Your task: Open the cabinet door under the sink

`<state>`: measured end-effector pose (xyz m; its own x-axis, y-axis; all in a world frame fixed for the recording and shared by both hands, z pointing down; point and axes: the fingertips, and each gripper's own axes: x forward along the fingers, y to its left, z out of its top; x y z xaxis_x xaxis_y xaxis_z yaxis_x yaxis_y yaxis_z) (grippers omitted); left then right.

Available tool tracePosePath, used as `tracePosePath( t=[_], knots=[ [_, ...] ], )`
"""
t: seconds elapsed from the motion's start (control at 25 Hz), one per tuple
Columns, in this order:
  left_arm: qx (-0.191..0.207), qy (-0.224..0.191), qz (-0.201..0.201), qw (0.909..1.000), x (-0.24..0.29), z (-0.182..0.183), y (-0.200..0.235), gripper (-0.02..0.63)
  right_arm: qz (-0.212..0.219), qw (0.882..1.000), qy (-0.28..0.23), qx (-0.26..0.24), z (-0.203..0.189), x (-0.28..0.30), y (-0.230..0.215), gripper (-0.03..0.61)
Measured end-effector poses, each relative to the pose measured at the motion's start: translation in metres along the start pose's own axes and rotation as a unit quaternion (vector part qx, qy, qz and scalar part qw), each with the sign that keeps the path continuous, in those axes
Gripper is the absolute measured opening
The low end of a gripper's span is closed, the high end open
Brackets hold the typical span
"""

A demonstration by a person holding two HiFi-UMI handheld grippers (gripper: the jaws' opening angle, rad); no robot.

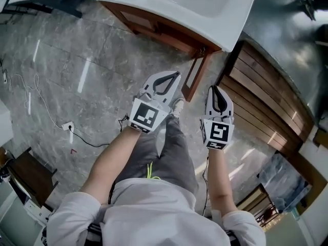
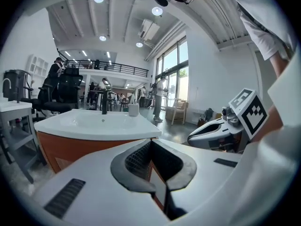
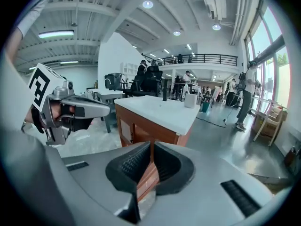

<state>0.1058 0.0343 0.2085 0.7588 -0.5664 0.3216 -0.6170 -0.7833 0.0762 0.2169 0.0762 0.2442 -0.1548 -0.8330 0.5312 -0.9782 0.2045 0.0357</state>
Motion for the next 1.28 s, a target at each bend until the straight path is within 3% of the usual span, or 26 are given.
tracePosePath(
  t=[0.68,1.28],
  knots=[
    [0.028,-0.103,0.038,0.9935,-0.067,0.15,-0.006,0.012,0.014,0.994,-0.109,0.017,0.13,-0.078,-0.016,0.048],
    [0.063,-0.168,0.096,0.9791,-0.14,0.242,0.005,0.012,0.029,0.976,-0.213,0.031,0.217,-0.16,-0.036,0.049]
  ],
)
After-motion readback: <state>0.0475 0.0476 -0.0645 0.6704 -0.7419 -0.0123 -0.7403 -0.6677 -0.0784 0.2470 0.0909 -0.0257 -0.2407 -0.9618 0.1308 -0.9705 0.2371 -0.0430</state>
